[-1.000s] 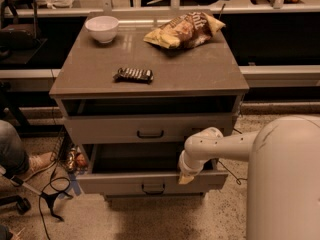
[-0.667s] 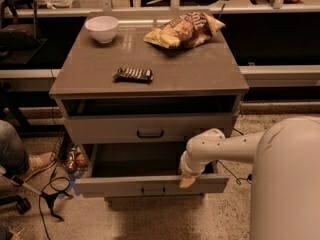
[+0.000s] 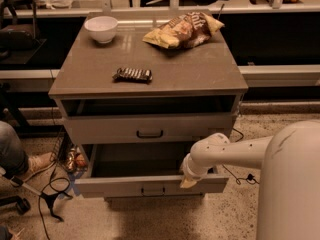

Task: Open middle drawer

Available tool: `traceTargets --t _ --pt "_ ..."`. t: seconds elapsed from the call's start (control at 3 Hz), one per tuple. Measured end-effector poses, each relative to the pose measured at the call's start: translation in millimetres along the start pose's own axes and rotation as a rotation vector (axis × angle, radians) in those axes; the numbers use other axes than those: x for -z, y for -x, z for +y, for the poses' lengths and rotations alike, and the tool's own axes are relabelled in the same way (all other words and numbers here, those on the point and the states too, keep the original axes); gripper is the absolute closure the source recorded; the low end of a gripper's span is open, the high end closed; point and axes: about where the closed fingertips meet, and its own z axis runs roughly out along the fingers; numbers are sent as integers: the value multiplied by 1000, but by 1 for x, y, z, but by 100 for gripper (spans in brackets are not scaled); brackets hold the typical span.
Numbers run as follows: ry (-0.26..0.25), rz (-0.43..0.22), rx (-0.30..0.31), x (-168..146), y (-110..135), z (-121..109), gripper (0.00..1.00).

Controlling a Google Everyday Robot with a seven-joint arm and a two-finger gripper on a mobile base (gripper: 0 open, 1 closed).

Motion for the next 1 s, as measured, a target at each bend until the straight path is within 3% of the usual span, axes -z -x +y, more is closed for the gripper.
traceTargets --t 0.33,0.67,1.0 --pt "0 0 0 0 0 0 85" --pt "4 0 0 -2 0 2 53" --pt "6 -1 1 -3 0 3 30"
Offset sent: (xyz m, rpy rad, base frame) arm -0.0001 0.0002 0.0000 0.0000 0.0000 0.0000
